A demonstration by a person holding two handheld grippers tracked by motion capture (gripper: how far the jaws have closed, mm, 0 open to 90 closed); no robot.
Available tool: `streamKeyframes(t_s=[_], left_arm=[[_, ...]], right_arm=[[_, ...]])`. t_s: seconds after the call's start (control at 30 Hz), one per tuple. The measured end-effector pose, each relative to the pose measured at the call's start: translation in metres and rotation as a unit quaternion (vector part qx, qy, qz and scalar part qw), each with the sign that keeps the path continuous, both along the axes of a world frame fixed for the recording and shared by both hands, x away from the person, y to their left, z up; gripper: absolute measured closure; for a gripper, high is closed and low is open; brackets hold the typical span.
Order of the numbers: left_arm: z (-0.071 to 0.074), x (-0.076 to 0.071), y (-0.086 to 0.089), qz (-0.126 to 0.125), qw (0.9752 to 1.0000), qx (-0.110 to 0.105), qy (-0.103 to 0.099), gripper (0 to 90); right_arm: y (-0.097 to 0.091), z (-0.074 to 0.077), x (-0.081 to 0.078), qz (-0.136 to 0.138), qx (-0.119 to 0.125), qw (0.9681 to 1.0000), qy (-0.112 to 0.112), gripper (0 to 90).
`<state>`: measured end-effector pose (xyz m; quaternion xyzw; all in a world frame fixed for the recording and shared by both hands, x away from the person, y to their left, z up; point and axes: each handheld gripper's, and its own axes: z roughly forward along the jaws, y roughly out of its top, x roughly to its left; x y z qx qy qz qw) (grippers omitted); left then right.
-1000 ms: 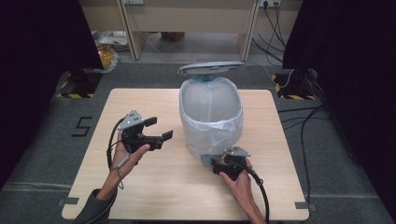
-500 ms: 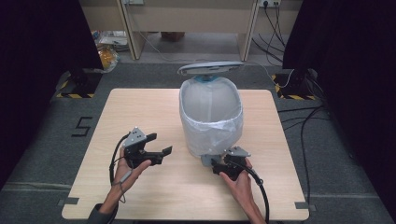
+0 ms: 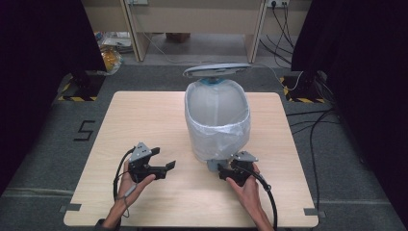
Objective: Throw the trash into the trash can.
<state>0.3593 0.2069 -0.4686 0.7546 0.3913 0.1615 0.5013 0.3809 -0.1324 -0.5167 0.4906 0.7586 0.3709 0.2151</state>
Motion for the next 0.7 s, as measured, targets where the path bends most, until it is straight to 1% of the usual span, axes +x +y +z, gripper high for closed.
streamKeyframes(t_s=[0.1, 0.23, 0.3, 0.37, 0.5, 0.6, 0.7], left_arm=[[-0.009, -0.002, 0.0, 0.0, 0.9999, 0.002, 0.011, 15.0], [-0.021, -0.005, 0.0, 0.0, 0.9996, 0.017, 0.022, 15.1], [-0.027, -0.007, -0.001, -0.001, 0.9993, 0.026, 0.026, 15.1], [-0.032, -0.008, -0.002, -0.002, 0.999, 0.03, 0.032, 15.1], [-0.04, -0.011, -0.004, -0.004, 0.9981, 0.049, 0.037, 15.1], [-0.043, -0.014, -0.005, -0.006, 0.9974, 0.058, 0.042, 15.3], [-0.049, -0.017, -0.007, -0.007, 0.9958, 0.077, 0.048, 15.4]], right_arm=[[0.0, 0.0, 0.0, 0.0, 0.001, 1.0, 0.002, 16.3], [0.0, 0.0, 0.0, 0.001, -0.002, 1.0, -0.001, 16.3], [0.0, 0.0, 0.0, -0.001, 0.002, 1.0, 0.002, 16.3], [-0.001, 0.0, 0.0, 0.002, -0.001, 1.0, -0.001, 16.3], [0.0, 0.0, 0.0, 0.0, 0.002, 1.0, 0.002, 16.2], [-0.001, 0.0, 0.0, 0.001, 0.001, 1.0, 0.002, 16.3], [-0.001, 0.0, 0.0, 0.001, 0.001, 1.0, 0.002, 16.3]])
